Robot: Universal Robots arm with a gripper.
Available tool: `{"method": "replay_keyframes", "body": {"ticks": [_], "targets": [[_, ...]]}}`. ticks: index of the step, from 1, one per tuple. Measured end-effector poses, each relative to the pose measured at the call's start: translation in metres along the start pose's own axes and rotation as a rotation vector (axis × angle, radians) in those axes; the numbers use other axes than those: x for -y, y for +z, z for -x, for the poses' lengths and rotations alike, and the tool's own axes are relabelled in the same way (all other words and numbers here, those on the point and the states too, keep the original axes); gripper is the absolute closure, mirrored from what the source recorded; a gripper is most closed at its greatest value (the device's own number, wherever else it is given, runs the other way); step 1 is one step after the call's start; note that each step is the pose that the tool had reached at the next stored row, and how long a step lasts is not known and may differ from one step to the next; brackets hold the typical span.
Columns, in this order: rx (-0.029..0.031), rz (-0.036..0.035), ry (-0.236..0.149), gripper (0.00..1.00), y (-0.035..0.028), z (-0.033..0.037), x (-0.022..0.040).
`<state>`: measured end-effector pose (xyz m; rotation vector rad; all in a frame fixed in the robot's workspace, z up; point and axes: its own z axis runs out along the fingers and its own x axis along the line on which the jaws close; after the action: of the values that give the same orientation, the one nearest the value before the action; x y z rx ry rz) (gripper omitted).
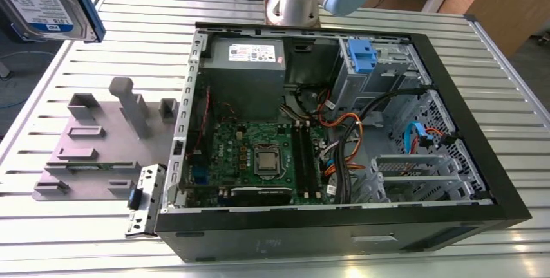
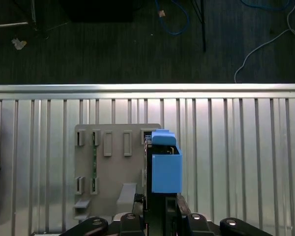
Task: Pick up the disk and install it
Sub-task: 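Pick up the disk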
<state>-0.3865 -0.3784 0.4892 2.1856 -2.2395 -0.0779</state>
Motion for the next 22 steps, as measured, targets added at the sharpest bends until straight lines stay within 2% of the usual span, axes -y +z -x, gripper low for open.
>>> {"method": "replay_keyframes", "body": {"ticks": [12, 22], "targets": [[-0.0001, 0.0001, 0.000, 0.65, -0.0013, 0.0000, -0.0001], [0.0000, 0.0002, 0.000, 0.65, -0.0014, 0.0001, 0.0031]]}}
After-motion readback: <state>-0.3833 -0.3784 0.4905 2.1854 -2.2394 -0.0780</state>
